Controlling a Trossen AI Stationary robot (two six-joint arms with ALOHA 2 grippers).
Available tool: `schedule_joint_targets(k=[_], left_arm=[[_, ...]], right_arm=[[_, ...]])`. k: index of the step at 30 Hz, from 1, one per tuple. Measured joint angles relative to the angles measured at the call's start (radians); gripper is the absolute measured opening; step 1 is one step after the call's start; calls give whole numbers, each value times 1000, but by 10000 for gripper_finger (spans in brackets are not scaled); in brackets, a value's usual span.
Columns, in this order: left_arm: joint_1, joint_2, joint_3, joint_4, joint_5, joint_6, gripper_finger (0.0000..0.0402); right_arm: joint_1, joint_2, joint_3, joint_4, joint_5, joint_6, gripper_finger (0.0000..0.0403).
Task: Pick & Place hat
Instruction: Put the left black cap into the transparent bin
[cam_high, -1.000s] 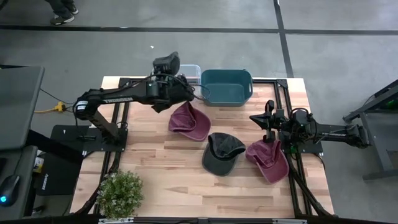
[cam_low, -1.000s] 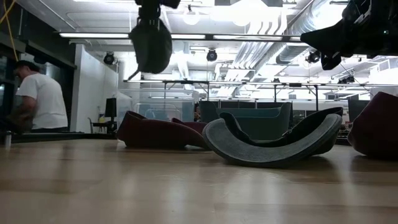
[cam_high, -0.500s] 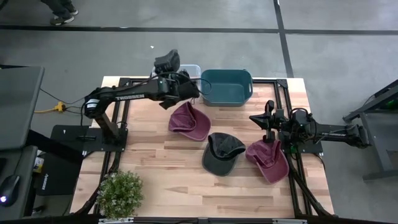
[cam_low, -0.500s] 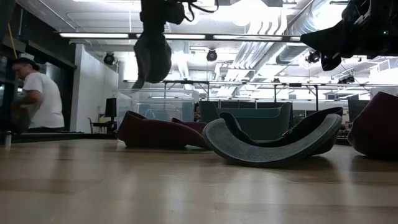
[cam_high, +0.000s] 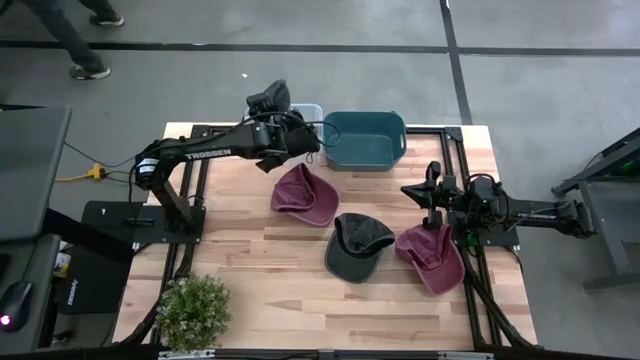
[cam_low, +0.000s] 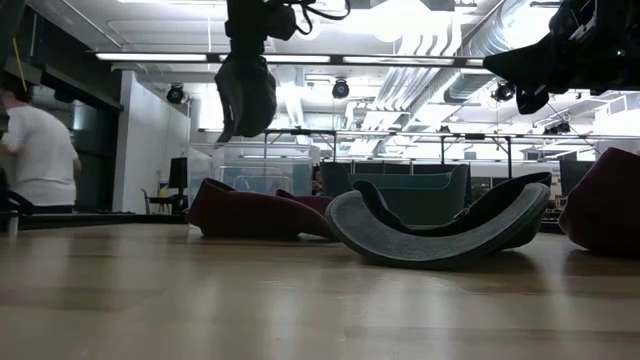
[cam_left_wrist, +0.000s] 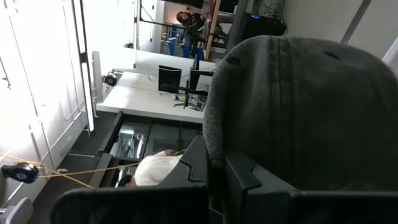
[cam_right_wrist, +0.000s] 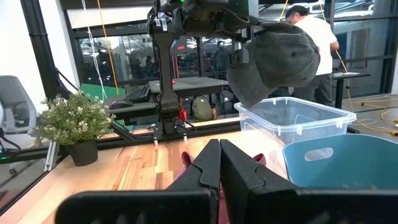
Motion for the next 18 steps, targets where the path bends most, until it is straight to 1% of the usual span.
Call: schedule_joint_targets(k=[2,5,10,18], left_arm=[[0,2,0,9,2,1,0],[0,42,2,31,-17,20,0],[0,59,2,47,-24,-2,0],[0,63,0,64,20,-7,0]], right_arm=[[0,0,0,0,0,0,1],[0,0,0,0,0,0,1],[0,0,0,0,0,0,1],[0,0,0,-3,0,0,1]])
